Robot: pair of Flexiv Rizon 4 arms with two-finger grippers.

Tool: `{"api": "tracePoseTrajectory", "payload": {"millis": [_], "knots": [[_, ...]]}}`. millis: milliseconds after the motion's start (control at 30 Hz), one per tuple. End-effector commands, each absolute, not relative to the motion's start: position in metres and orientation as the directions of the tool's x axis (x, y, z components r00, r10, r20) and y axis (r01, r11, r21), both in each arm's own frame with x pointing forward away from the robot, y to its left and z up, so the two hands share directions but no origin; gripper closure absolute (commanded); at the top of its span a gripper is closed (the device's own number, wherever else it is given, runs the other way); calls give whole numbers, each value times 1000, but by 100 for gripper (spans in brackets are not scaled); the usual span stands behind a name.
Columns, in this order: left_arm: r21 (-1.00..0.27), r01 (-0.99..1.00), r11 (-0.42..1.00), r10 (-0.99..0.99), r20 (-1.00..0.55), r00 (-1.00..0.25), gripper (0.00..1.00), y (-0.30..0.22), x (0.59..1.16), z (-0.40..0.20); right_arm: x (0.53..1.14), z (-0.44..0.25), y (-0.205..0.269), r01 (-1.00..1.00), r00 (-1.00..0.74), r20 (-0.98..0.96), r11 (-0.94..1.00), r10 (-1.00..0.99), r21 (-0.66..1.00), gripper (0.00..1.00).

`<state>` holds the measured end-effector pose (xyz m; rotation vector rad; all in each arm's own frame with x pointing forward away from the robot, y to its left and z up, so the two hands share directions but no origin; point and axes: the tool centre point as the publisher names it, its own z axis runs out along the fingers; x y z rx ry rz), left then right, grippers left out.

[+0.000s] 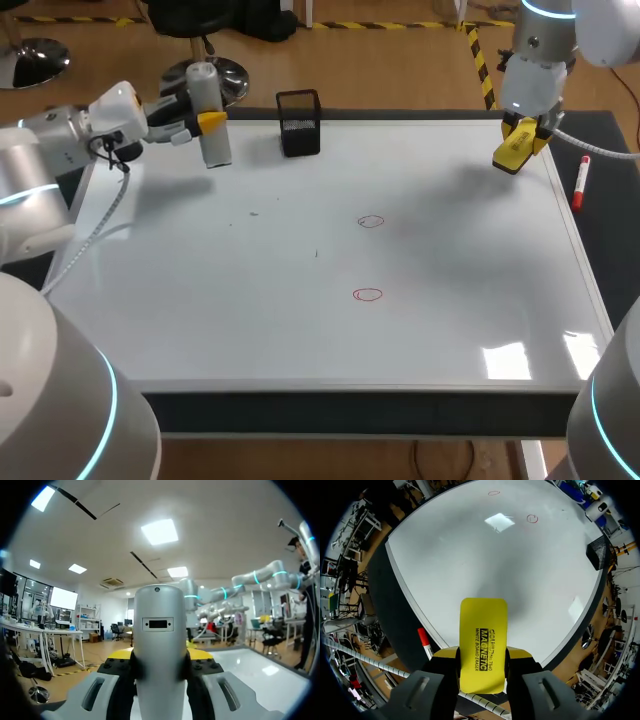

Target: Pick up the inspection probe, press it on each red-marked spot on the whiteboard one by one, put down the probe, pick up the eraser, and wipe off all the red marks.

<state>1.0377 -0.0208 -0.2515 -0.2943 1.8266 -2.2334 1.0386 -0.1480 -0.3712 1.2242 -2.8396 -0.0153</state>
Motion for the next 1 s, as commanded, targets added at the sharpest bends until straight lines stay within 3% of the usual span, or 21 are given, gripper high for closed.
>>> {"api": "tracePoseTrajectory", "payload": {"millis": [33, 600, 1000], "knots": [[-980, 60, -190, -314, 2, -949, 100, -21, 1036, -250, 1039, -370, -148, -728, -684, 45, 685, -728, 27, 100], [-980, 60, -190, -314, 2, -949, 100, -21, 1036, -250, 1039, -370, -148, -728, -684, 45, 685, -728, 27, 100], [-980, 60, -190, -314, 2, -949, 100, -21, 1036, -250, 1034, -359, -91, -837, -546, 54, 547, -836, 7, 100]]}}
